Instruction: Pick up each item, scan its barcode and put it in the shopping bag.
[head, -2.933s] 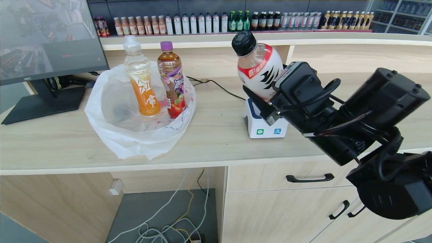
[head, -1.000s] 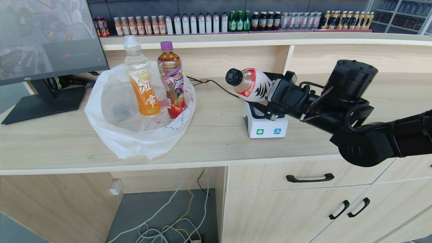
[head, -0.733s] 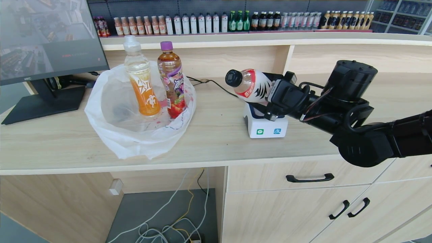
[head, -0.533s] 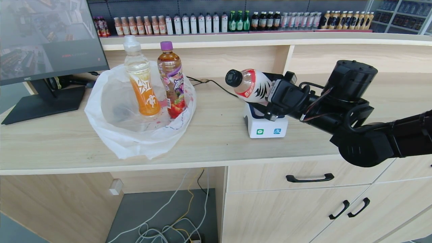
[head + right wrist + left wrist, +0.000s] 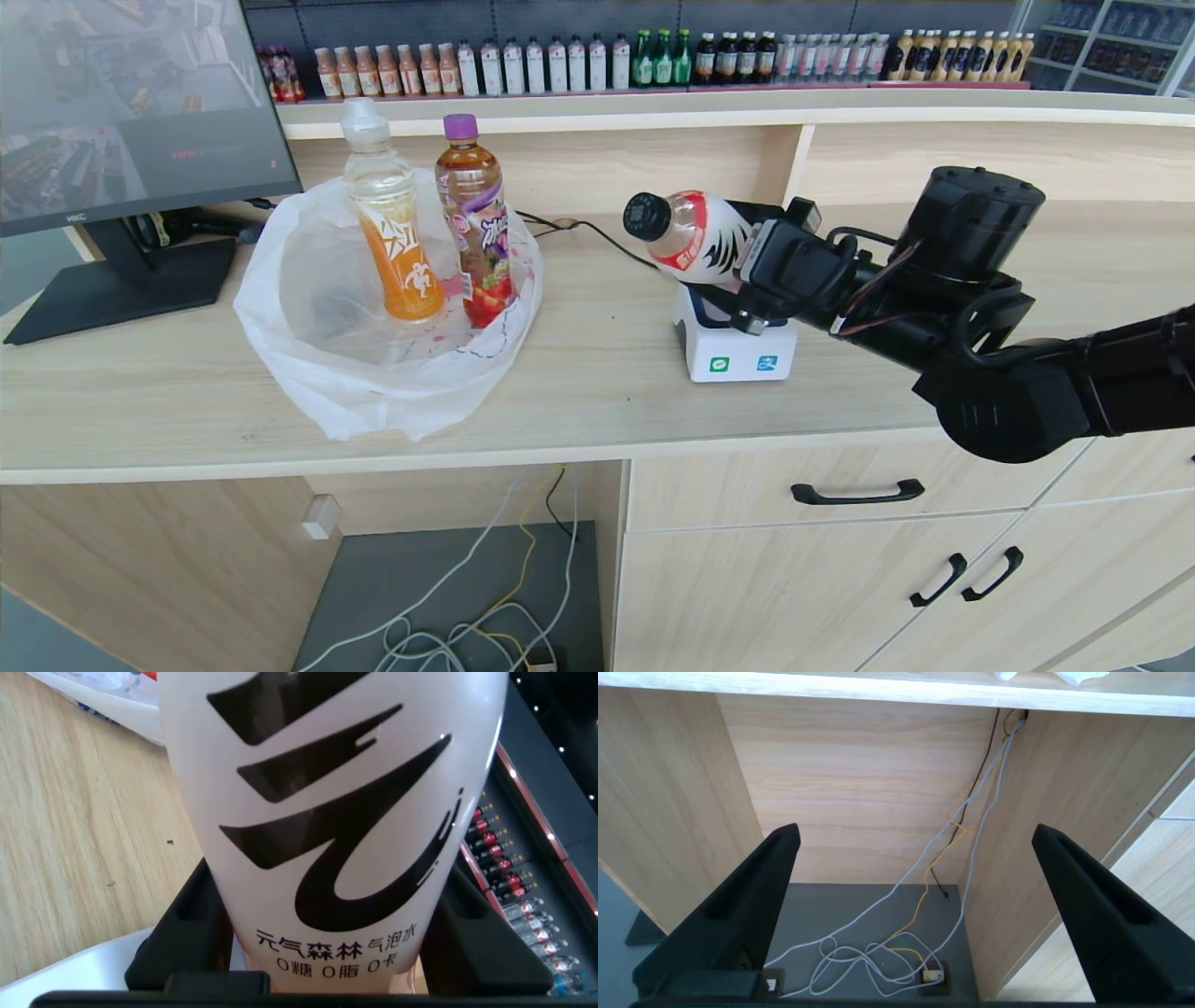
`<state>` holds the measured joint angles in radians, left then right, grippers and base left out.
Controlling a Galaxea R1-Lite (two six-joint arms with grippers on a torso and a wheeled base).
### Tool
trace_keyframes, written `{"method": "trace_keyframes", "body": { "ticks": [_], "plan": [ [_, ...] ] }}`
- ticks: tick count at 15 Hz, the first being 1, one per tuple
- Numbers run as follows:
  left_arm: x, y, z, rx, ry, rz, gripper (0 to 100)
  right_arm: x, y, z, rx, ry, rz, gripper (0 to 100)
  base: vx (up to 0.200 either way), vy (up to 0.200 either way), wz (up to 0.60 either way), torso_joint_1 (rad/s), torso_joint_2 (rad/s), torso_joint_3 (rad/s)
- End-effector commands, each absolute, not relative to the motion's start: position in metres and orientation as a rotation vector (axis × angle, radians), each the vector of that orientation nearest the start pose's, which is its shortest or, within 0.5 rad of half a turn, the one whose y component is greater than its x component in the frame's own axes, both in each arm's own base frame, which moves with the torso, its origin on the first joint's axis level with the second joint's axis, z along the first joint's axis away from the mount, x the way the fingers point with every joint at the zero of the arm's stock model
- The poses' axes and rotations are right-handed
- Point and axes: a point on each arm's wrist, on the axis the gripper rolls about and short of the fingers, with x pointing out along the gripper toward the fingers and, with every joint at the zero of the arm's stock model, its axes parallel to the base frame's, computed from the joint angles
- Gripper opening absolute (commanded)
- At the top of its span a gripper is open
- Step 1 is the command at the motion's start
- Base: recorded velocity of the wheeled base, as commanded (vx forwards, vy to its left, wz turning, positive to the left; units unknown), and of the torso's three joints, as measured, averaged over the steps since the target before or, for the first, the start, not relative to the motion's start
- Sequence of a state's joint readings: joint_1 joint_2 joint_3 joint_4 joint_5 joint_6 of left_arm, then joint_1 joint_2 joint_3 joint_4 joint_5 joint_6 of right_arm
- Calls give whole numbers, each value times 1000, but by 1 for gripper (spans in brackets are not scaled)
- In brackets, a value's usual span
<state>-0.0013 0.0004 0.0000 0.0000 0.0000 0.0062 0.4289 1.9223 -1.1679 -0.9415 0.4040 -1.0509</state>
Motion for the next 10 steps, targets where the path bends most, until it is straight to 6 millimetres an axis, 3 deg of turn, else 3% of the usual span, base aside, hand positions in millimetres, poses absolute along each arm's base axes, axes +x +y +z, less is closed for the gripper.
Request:
{"method": "trace_keyframes", "body": {
  "ticks": [1,10],
  "plan": [
    [-23,0,75,6,0,-2,100,342,167,237,-981,-614,651,0,0,0,0,0,0,0],
    [-23,0,75,6,0,-2,100,339,167,241,-981,-623,643,0,0,0,0,0,0,0]
  ]
}}
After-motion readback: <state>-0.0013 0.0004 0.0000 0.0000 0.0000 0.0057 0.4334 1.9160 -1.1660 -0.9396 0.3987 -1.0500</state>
